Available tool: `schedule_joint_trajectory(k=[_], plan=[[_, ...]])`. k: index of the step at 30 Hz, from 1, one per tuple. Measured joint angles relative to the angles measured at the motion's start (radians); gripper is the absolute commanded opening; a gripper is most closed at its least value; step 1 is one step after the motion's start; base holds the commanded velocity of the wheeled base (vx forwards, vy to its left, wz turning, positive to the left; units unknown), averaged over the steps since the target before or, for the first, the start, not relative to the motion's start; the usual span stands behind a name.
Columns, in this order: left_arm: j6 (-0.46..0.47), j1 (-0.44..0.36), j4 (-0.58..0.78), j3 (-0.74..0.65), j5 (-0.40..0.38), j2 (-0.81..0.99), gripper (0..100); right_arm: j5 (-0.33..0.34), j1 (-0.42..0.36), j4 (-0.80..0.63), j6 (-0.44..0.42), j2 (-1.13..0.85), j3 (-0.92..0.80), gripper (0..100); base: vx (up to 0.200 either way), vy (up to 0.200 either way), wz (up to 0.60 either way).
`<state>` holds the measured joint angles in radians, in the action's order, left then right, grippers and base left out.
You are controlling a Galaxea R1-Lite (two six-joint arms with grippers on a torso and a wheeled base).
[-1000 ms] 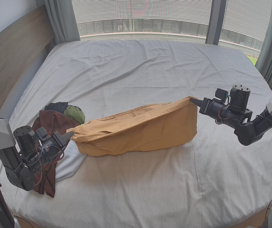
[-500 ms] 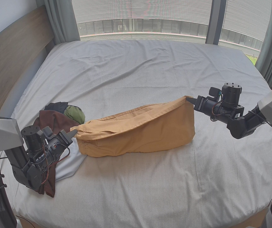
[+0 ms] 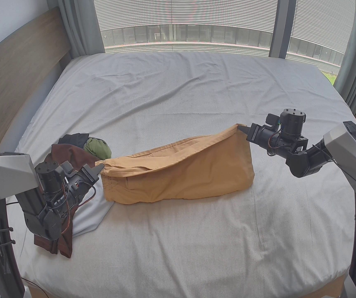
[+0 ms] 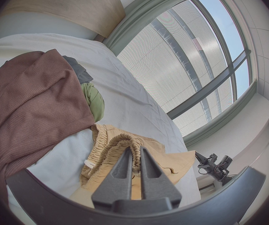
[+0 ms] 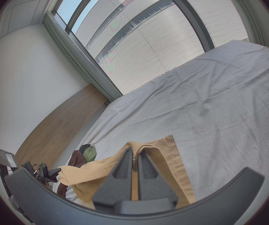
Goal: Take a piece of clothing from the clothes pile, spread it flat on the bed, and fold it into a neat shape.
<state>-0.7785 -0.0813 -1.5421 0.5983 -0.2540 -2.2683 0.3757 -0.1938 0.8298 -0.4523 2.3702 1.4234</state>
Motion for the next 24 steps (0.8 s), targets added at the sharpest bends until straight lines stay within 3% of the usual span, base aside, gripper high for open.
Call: schedule_joint_trajectory(k=[16, 17, 18, 19, 24], plan=[[-0.003, 0.023, 0.004, 0.082, 0.025, -0.063, 0, 0.004, -0.007, 0.010, -0.002, 0.104, 0.108, 0, 0.000, 0.000, 0.00], [-0.003, 0.024, 0.005, 0.084, 0.025, -0.064, 0, 0.004, -0.008, 0.010, -0.002, 0.107, 0.114, 100, 0.000, 0.000, 0.00], [-0.003, 0.024, 0.006, 0.087, 0.024, -0.065, 0, 0.004, -0.008, 0.010, -0.002, 0.110, 0.121, 100, 0.000, 0.000, 0.00], [-0.003, 0.026, 0.007, 0.089, 0.024, -0.067, 100, 0.004, -0.008, 0.010, -0.002, 0.114, 0.129, 100, 0.000, 0.000, 0.00], [-0.005, 0.029, 0.009, 0.102, 0.021, -0.079, 100, -0.009, -0.008, 0.026, -0.007, 0.133, 0.164, 100, 0.000, 0.000, 0.00]])
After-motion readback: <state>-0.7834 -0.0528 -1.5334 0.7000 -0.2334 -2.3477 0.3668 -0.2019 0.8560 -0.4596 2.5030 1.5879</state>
